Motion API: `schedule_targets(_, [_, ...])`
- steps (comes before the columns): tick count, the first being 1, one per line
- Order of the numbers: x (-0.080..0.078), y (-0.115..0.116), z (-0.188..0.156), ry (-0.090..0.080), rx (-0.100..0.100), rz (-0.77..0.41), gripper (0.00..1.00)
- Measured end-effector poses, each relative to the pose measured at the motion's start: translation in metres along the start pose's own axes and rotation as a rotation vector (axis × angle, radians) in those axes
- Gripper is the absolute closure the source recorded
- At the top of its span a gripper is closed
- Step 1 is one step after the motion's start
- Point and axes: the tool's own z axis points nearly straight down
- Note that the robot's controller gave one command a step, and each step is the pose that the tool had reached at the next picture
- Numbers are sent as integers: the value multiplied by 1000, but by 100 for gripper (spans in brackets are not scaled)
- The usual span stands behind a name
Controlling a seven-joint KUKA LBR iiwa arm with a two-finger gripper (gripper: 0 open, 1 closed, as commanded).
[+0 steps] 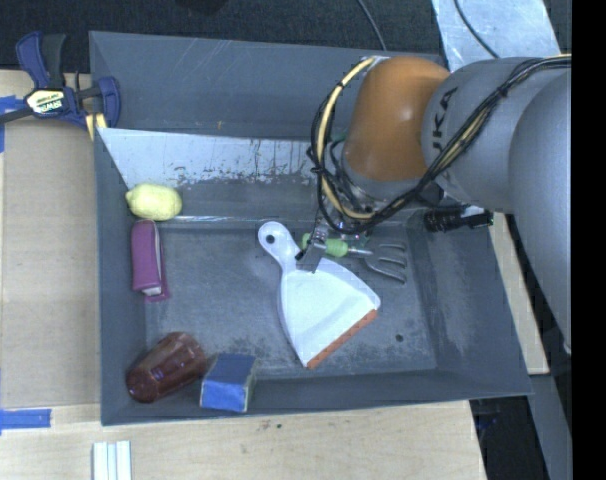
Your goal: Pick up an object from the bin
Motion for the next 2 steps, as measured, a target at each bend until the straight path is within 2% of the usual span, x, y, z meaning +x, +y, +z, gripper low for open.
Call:
schedule_targets(1, [2, -7, -18, -22, -10, 129, 0])
schedule_targets(2, [-4, -12, 42, 2, 1, 246, 100])
